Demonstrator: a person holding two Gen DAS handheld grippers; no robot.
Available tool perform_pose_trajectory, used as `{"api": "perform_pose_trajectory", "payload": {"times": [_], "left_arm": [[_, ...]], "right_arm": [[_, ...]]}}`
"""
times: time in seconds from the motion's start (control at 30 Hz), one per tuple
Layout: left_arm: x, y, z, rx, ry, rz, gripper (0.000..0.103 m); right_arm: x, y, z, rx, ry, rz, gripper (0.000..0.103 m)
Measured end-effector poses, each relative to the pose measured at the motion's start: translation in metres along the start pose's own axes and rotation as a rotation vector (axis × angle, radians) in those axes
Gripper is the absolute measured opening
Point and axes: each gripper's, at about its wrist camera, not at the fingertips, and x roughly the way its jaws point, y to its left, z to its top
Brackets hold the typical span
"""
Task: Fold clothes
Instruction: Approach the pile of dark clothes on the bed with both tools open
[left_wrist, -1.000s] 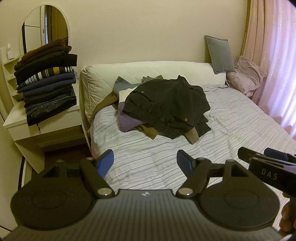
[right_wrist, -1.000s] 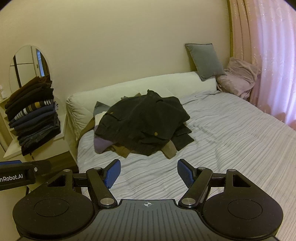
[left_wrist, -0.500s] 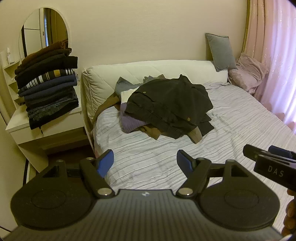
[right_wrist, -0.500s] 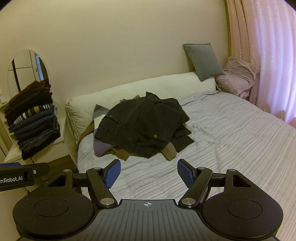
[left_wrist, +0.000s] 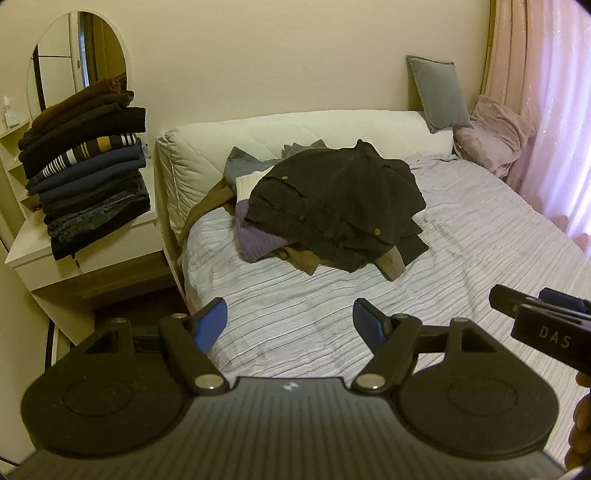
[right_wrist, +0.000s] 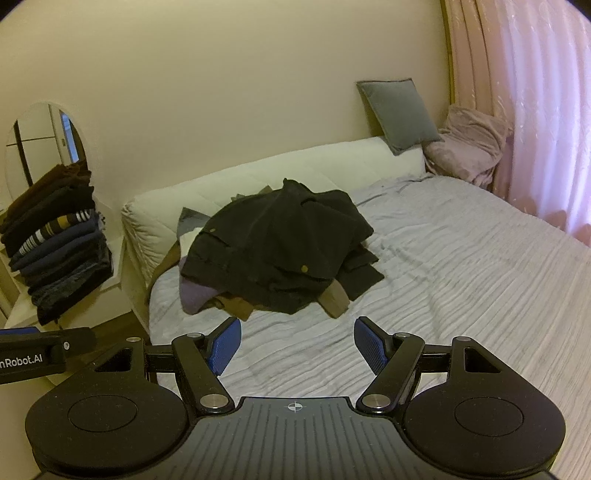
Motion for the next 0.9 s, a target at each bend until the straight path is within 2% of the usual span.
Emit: {"api": "perform_pose_trajectory", "payload": {"times": [0.3, 0.63, 0.9], "left_arm": [[0.043, 0.015, 0.023, 0.015, 0.016, -0.038, 0.072], [0.112, 0.037, 0.066, 0.032, 0.06, -0.072, 0.072], [0.156, 0.045, 0.098, 0.072, 0.093, -0.108, 0.071]], "right_arm": [[0.034, 0.006, 0.01, 0.026, 0.013, -0.044, 0.071], [0.098, 0.022, 0.031, 0.03, 0.049, -0.062, 0.071], [0.144, 0.023, 0.049, 0.128, 0.111, -0.033, 0.071]]}}
